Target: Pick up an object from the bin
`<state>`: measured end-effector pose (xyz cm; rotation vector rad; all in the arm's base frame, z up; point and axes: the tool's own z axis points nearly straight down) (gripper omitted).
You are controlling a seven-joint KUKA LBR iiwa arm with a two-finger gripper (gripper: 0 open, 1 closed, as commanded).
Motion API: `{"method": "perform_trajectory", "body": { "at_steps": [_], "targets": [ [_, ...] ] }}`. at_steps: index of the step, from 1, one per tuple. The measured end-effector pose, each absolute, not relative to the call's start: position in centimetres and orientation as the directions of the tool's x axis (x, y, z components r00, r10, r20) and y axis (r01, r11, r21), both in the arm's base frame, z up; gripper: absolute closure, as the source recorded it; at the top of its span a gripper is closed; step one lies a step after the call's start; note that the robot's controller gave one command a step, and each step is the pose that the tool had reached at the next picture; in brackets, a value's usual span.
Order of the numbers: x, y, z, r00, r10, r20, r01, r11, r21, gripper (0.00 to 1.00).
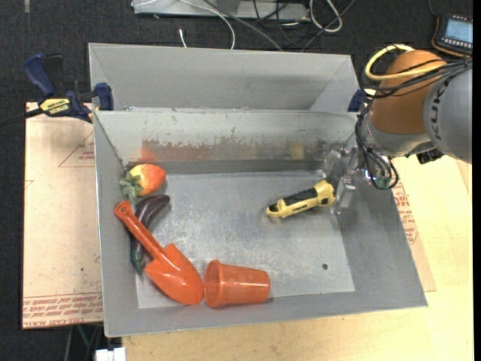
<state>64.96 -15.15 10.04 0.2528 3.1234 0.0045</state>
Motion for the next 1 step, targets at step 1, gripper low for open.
{"method": "perform_trajectory", "body": {
  "at_steps": [1],
  "targets": [
    [64.88,-13.37,7.63,-0.992,0.124,-0.011,0.124,0.992,0.007,0.0]
  ]
}}
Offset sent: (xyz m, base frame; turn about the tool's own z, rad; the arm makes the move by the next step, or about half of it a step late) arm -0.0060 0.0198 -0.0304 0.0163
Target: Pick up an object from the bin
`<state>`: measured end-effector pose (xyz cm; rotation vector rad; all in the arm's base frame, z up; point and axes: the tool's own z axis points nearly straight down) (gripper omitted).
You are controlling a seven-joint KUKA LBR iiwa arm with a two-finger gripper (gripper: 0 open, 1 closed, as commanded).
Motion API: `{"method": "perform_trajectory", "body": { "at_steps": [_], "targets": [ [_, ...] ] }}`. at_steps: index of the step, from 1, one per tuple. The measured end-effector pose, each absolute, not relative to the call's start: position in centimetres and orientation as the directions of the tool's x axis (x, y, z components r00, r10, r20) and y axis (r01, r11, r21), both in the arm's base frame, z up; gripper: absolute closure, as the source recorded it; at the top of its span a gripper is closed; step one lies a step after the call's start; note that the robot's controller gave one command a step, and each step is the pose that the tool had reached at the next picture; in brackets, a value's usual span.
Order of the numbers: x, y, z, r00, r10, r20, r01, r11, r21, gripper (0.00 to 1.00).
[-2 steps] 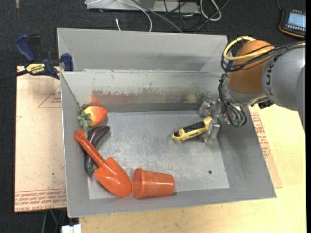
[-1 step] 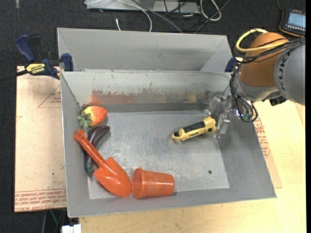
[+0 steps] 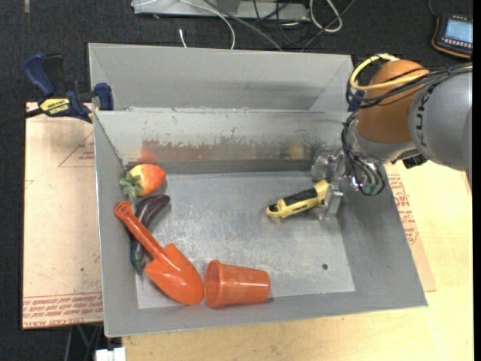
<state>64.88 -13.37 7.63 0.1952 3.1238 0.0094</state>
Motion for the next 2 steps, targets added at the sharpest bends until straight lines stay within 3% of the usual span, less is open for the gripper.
{"method": "perform_trajectory", "body": {
  "at_steps": [1,2],
  "targets": [
    [64.45,-13.07,7.05,-0.984,0.175,-0.014,0.175,0.984,0.006,1.0],
    [64.46,-13.06,7.06,-0.984,0.175,-0.014,0.175,0.985,0.006,1.0]
  ]
}}
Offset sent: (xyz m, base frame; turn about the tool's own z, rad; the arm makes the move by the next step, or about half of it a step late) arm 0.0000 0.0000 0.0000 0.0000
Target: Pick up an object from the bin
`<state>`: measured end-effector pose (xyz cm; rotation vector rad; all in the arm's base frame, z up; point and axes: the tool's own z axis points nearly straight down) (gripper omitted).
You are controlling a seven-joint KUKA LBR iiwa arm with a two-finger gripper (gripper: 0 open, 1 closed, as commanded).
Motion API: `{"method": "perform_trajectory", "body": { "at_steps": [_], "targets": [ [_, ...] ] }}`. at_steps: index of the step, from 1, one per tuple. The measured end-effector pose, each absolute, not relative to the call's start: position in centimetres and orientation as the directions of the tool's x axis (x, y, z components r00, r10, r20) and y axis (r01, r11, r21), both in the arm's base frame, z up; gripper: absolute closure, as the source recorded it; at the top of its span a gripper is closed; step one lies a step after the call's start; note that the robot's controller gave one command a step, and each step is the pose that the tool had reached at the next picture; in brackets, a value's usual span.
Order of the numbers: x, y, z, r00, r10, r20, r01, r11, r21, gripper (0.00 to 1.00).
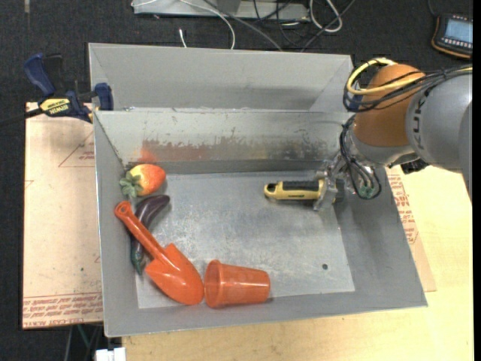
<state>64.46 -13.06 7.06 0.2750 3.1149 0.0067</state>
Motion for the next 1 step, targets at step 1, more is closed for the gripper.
{"method": "perform_trajectory", "body": {
  "at_steps": [1],
  "targets": [
    [64.21,-13.02,8.85,-0.985,0.175,-0.007,0.175,0.985,0.006,1.0]
  ]
}}
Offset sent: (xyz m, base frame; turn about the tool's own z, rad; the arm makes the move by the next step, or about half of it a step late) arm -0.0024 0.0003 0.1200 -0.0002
